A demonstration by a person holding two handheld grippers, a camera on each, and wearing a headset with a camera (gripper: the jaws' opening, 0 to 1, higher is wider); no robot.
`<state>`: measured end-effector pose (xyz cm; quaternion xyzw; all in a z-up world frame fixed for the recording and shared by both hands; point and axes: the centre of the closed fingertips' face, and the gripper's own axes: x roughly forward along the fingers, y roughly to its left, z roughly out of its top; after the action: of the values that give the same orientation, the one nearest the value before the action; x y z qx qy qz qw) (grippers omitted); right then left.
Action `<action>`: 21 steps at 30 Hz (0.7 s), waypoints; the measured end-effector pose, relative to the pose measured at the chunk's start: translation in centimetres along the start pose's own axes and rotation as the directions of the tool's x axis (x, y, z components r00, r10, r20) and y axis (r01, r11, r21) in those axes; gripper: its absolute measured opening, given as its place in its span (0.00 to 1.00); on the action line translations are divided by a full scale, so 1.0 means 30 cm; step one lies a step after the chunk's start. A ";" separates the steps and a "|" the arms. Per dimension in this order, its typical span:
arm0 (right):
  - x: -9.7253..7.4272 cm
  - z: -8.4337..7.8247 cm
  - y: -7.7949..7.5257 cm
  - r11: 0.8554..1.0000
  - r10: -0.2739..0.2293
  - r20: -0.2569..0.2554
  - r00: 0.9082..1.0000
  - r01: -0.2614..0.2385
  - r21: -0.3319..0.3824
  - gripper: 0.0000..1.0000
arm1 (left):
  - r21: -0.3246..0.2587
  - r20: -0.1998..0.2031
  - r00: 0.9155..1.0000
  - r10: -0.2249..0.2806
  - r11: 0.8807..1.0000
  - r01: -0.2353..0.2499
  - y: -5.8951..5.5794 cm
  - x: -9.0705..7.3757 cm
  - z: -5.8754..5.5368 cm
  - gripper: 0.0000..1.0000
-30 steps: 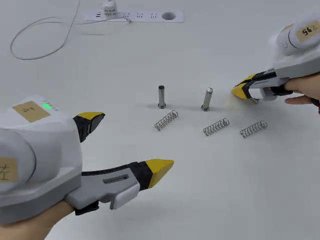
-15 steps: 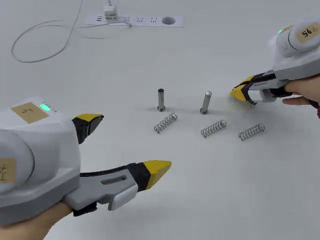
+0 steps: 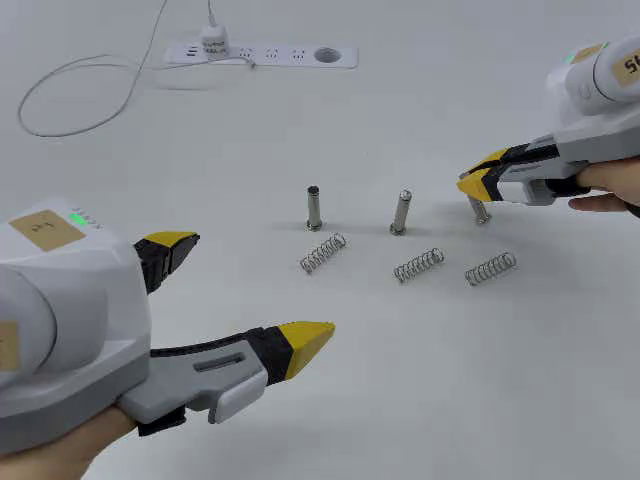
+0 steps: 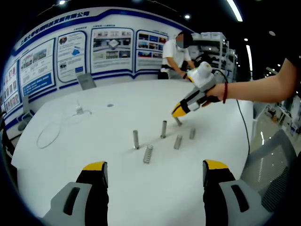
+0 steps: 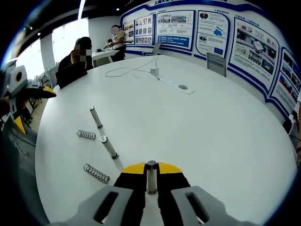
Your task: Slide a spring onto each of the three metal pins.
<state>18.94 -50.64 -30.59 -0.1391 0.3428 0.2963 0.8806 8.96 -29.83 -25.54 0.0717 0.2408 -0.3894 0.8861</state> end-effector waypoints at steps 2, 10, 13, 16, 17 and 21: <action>-0.013 -0.002 0.005 1.000 -0.009 -0.001 1.000 0.009 -0.008 0.09 | 0.000 0.004 1.000 -0.002 1.000 0.002 -0.004 -0.001 0.003 0.84; -0.066 -0.023 0.027 1.000 -0.031 0.000 1.000 0.031 0.004 0.09 | -0.001 0.028 1.000 -0.003 1.000 0.003 -0.008 -0.010 0.023 0.84; -0.068 -0.028 0.019 0.999 -0.033 0.000 0.999 0.033 0.011 0.09 | -0.002 0.031 1.000 -0.003 1.000 0.003 -0.008 -0.014 0.024 0.84; -0.070 -0.030 0.018 0.999 -0.036 -0.002 0.999 0.036 0.014 0.09 | -0.001 0.028 1.000 -0.002 1.000 0.002 -0.009 -0.018 0.019 0.84; -0.071 -0.030 0.018 0.999 -0.037 -0.004 0.999 0.037 0.014 0.09 | -0.001 0.026 1.000 -0.002 1.000 0.002 -0.009 -0.019 0.018 0.84; -0.074 -0.033 0.021 0.999 -0.040 -0.008 0.999 0.040 0.014 0.09 | -0.002 0.023 1.000 -0.001 1.000 0.001 -0.010 -0.023 0.013 0.84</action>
<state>16.72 -51.52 -29.80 -0.1409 0.3456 0.2756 0.8859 8.49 -29.70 -24.86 0.0663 0.2310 -0.3902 0.8888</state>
